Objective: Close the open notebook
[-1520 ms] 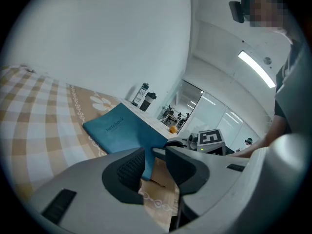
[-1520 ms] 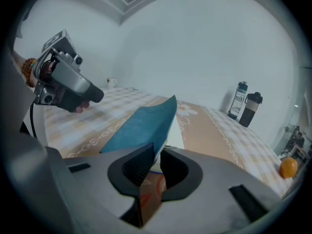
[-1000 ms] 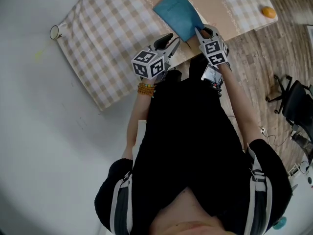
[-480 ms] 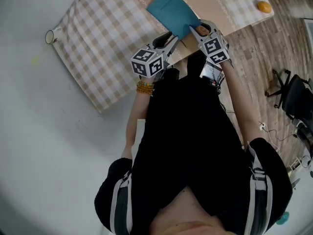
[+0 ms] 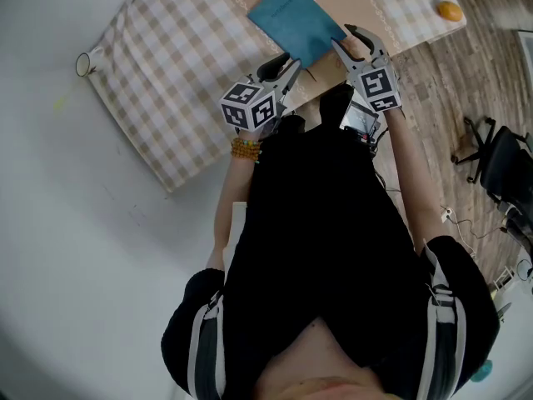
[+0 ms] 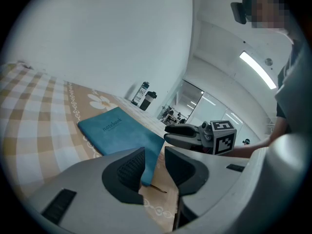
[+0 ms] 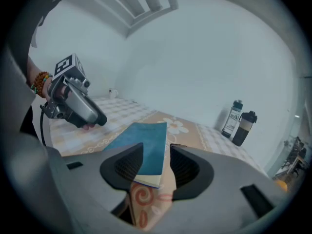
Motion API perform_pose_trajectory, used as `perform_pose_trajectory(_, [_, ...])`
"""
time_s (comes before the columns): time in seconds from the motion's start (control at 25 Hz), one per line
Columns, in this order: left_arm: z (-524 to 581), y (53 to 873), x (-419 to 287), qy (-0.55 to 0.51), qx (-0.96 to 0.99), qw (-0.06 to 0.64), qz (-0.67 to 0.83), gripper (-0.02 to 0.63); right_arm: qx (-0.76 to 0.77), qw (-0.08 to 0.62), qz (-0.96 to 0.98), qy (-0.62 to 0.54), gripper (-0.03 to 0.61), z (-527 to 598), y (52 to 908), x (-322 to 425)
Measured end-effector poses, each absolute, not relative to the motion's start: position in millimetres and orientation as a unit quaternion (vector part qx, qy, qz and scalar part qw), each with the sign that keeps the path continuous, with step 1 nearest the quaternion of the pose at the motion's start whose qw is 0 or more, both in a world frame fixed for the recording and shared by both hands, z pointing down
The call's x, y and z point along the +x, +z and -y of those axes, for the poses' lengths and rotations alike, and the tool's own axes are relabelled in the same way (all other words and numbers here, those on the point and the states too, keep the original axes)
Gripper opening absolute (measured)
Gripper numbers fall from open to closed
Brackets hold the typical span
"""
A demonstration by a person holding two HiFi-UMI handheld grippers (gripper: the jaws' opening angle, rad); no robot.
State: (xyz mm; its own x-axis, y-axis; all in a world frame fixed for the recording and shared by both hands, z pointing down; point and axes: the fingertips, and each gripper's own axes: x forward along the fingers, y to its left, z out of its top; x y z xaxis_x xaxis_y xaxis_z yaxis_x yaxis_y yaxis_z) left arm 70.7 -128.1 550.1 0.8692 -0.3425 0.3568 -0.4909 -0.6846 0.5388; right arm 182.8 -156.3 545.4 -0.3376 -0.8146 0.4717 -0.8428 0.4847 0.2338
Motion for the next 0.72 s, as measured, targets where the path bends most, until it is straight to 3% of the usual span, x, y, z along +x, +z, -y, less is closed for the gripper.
perform_pose_trajectory(0.28, [127.1,552.0,76.1,0.117,0.911,0.325,0.227,0.135,0.476,0.281,0.834,0.000,0.153,162.9,543.9,167.5])
perform_pose_trajectory(0.72, [129.8,552.4,58.2,0.114,0.904,0.326,0.252,0.135,0.439,0.351,0.823,0.081,0.153,163.4,609.0,163.9])
